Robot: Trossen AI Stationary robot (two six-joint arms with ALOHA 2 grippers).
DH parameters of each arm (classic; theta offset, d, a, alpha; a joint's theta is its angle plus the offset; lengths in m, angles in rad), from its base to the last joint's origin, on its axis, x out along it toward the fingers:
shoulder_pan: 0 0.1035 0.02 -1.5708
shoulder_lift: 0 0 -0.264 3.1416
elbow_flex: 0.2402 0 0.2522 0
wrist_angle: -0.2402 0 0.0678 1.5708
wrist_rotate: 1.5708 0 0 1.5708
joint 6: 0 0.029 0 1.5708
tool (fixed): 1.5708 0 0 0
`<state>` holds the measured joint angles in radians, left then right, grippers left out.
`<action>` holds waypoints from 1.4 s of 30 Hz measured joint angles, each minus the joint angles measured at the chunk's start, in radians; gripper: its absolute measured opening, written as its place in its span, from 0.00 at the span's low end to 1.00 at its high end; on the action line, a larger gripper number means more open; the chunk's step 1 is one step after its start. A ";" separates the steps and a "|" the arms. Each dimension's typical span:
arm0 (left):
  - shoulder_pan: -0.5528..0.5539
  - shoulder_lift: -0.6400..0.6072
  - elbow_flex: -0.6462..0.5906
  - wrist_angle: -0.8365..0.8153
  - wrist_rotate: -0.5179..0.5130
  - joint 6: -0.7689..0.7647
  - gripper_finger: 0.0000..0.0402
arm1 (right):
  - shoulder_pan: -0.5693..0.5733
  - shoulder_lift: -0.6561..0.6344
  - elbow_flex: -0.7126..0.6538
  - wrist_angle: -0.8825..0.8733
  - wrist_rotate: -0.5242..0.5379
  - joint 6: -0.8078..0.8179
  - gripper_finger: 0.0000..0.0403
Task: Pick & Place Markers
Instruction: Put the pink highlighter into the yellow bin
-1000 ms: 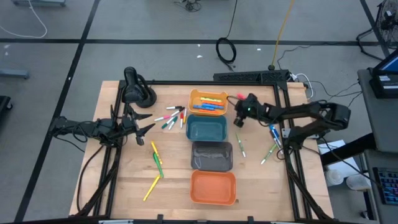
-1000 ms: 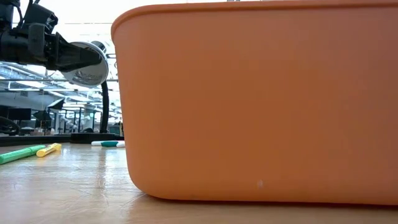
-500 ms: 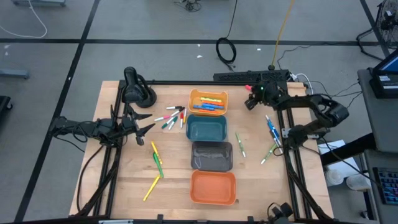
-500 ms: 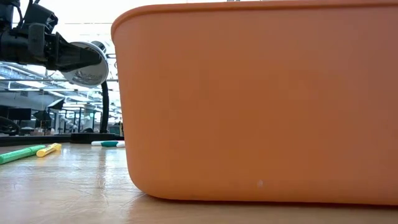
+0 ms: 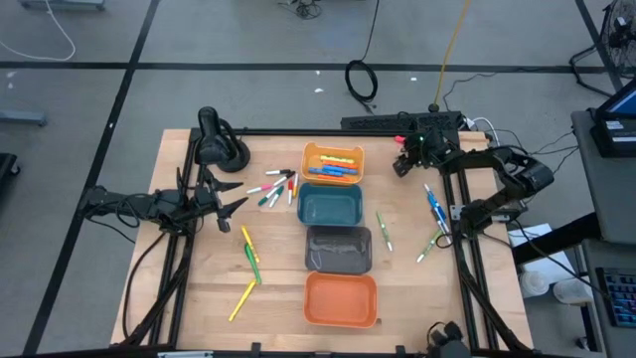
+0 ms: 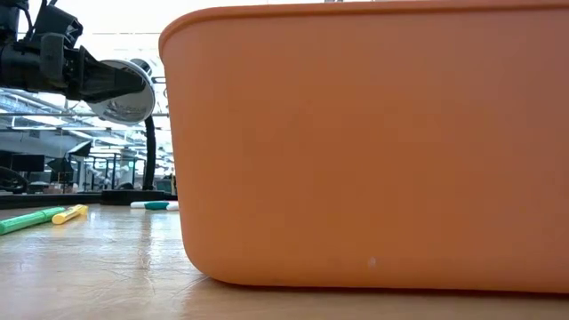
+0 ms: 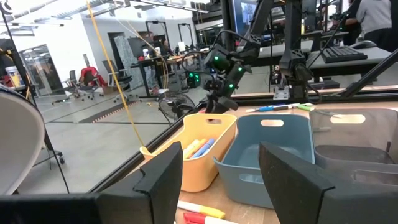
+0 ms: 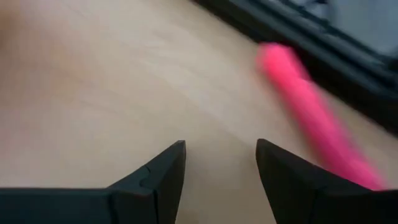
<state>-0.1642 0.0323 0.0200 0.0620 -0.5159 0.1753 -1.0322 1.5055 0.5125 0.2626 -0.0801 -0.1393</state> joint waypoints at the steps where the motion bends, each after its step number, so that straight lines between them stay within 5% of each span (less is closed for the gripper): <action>1: 0.000 0.000 0.000 0.000 0.000 0.000 0.53 | 0.003 0.000 0.000 0.005 -0.057 0.008 0.46; 4: 0.000 0.000 0.000 0.000 0.000 0.000 0.53 | 0.025 0.000 0.000 0.027 -0.168 0.051 0.45; 7: 0.000 0.000 0.000 0.000 0.000 0.000 0.53 | 0.059 -0.018 0.000 0.043 -0.168 0.080 0.43; 11: 0.000 0.000 0.000 0.000 0.000 0.000 0.53 | 0.137 -0.066 0.040 0.014 0.004 0.095 0.39; 17: 0.000 0.000 0.000 0.000 0.000 0.000 0.53 | 0.207 -0.045 0.361 -0.455 0.335 0.041 0.37; 21: 0.000 0.000 0.000 0.000 0.000 0.000 0.53 | 0.097 0.034 0.529 -0.692 0.311 0.149 0.37; 25: 0.000 0.000 0.000 0.000 0.000 0.000 0.53 | 0.002 0.097 0.559 -0.795 0.219 0.209 0.39; 42: 0.000 0.000 0.000 0.000 0.000 0.000 0.53 | -0.039 0.285 0.562 -0.775 0.196 0.145 0.43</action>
<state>-0.1638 0.0324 0.0200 0.0624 -0.5156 0.1752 -1.0716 1.7905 1.0748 -0.5121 0.1160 0.0058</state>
